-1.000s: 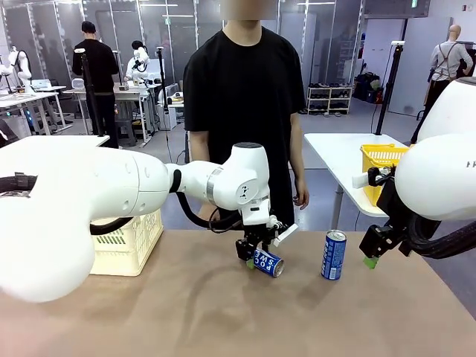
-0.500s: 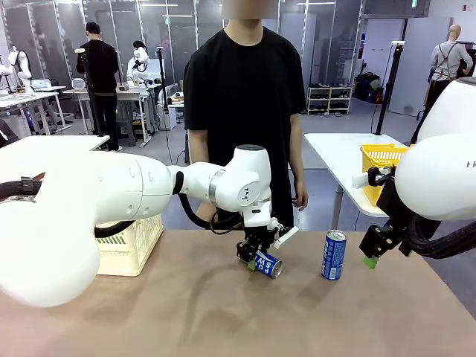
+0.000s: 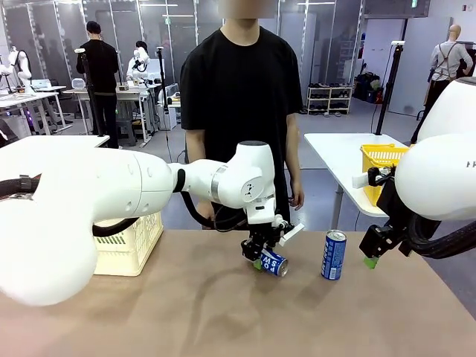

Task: Place the drinks into the Shopping basket.
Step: Pick up one drink and place it into the Shopping basket.

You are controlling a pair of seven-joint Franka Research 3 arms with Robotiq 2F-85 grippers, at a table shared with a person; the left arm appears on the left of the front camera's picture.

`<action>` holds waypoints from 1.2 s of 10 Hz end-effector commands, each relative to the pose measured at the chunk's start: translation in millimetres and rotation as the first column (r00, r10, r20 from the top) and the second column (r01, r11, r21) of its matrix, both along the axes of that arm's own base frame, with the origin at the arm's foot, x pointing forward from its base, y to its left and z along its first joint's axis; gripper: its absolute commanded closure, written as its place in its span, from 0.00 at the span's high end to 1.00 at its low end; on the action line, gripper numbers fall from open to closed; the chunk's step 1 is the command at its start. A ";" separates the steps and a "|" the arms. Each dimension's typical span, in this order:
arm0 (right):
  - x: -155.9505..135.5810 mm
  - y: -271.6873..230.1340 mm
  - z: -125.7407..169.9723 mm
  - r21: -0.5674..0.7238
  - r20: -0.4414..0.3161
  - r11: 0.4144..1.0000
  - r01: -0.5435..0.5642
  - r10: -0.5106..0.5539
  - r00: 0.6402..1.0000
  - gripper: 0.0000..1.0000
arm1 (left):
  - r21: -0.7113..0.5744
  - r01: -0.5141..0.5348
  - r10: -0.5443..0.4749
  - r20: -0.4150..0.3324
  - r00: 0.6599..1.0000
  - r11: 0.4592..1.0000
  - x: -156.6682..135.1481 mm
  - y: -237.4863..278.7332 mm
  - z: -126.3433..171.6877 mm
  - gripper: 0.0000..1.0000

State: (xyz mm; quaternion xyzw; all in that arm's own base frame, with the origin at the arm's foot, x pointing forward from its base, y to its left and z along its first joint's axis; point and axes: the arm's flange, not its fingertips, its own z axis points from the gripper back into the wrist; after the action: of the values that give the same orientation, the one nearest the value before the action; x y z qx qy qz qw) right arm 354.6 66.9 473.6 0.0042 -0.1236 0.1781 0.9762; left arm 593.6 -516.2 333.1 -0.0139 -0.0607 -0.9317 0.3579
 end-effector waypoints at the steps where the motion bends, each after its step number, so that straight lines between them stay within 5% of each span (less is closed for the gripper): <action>1: -0.1 -0.6 -0.4 0.004 -0.004 1.000 -0.006 0.006 1.000 0.93 | -0.008 0.092 -0.092 -0.037 0.995 0.996 -18.2 3.0 49.9 0.34; 4: -0.1 -0.6 -0.4 0.004 -0.004 1.000 -0.006 0.006 1.000 0.93 | -0.039 0.213 -0.215 -0.043 0.976 0.976 -48.2 1.2 134.4 0.34; 8: -0.1 -0.6 -0.4 0.004 -0.004 1.000 -0.006 0.006 1.000 0.93 | 0.020 0.302 -0.302 0.054 0.952 0.953 -91.7 -10.2 220.6 0.34; 12: -0.1 -0.6 -0.4 0.004 -0.004 1.000 -0.006 0.006 1.000 0.93 | 0.042 0.332 -0.335 0.074 0.939 0.942 -92.3 -1.8 237.9 0.34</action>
State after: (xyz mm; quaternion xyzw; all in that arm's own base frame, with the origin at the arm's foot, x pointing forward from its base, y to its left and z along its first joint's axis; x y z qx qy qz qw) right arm 354.6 66.9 473.6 0.0042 -0.1236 0.1780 0.9762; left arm 496.9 -520.0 562.3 0.0164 -0.0694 -0.9735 0.2172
